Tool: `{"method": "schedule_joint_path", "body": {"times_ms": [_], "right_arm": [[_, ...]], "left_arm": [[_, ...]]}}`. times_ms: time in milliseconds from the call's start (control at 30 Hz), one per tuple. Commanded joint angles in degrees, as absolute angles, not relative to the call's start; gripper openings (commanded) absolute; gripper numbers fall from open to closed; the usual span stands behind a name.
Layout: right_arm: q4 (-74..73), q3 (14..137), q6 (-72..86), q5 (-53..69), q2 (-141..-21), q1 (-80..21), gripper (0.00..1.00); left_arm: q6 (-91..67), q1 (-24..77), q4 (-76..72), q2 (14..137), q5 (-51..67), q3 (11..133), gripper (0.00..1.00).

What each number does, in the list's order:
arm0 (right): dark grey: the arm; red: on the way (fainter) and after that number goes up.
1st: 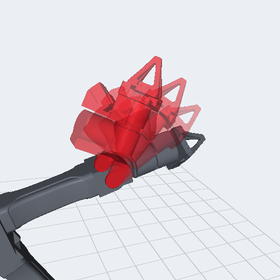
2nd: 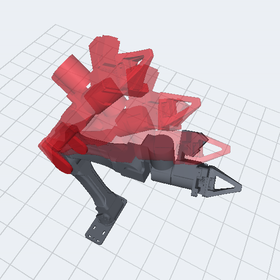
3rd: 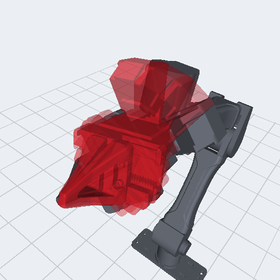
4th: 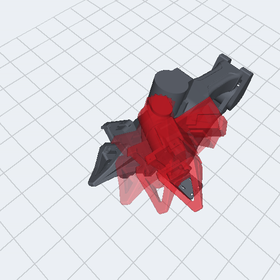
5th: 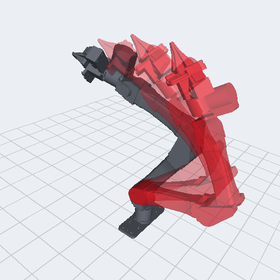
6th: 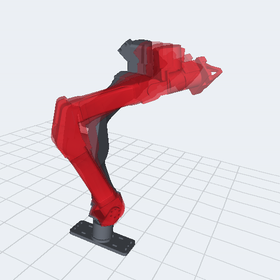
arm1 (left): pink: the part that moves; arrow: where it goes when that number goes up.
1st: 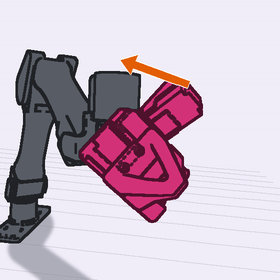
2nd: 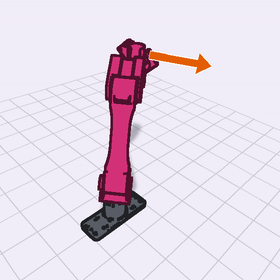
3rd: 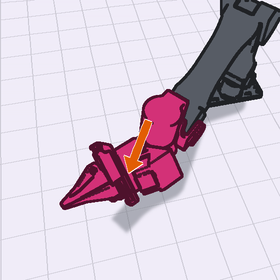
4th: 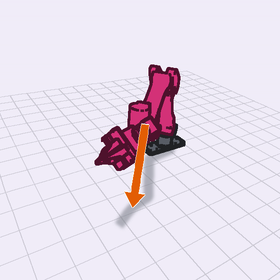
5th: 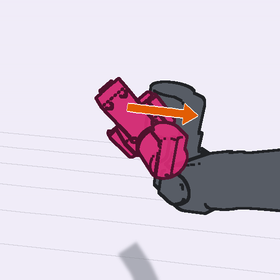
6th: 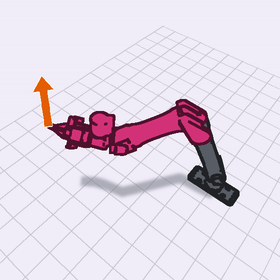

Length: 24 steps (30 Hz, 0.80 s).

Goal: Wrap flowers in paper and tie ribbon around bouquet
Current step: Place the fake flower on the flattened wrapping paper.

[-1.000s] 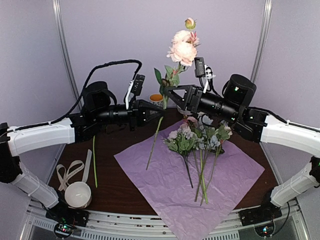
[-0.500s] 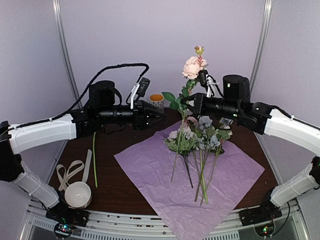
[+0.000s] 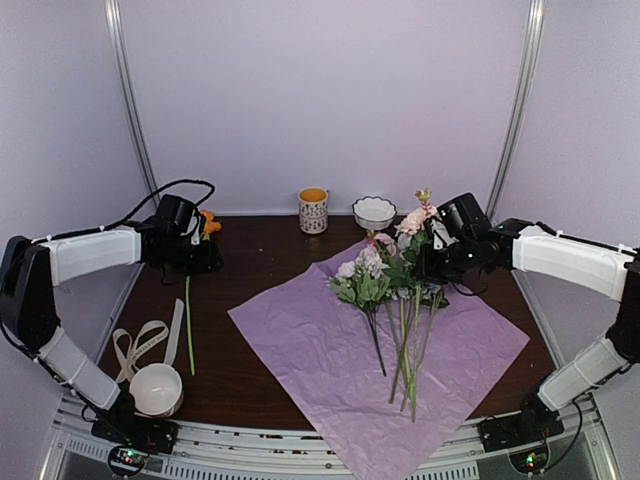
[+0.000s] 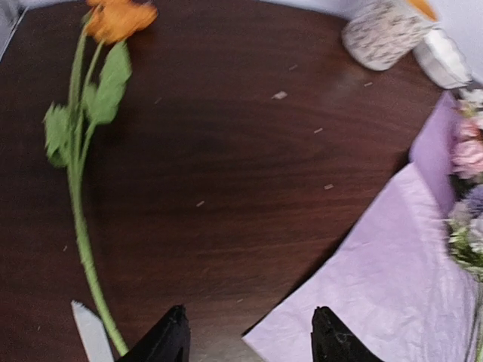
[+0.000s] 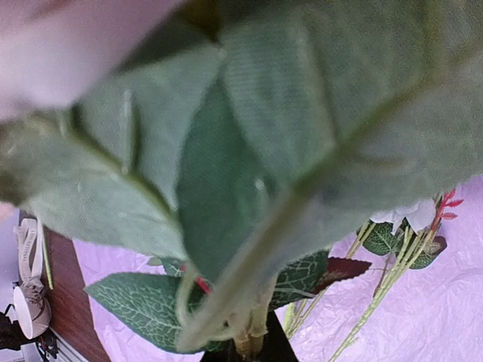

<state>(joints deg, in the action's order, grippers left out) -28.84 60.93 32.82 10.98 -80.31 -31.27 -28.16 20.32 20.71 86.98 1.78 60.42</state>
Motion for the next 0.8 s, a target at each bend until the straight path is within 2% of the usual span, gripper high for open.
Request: {"method": "schedule_joint_path", "body": {"times_ms": [0,100,333,667,767], "right_arm": [[-27.65,62.62,33.26,12.46,-85.39,-29.2,0.03],[-25.54,63.37,33.4,12.13,-88.02,-28.3,0.1],[-27.75,68.54,31.56,9.22,-94.95,-27.07,0.37],[-28.7,67.36,30.38,6.77,-89.66,-27.16,0.4],[-28.57,65.87,30.32,6.76,-87.64,-27.24,0.4]], "left_arm": [[-28.97,17.48,24.02,89.13,-3.07,58.1,0.6],[-28.26,14.95,24.87,91.63,-3.84,57.59,0.63],[-27.92,11.86,24.81,95.55,-5.54,57.22,0.62],[-27.27,8.05,23.95,96.63,-7.57,58.99,0.56],[-27.33,5.31,23.22,100.55,-4.53,60.97,0.49]]}}
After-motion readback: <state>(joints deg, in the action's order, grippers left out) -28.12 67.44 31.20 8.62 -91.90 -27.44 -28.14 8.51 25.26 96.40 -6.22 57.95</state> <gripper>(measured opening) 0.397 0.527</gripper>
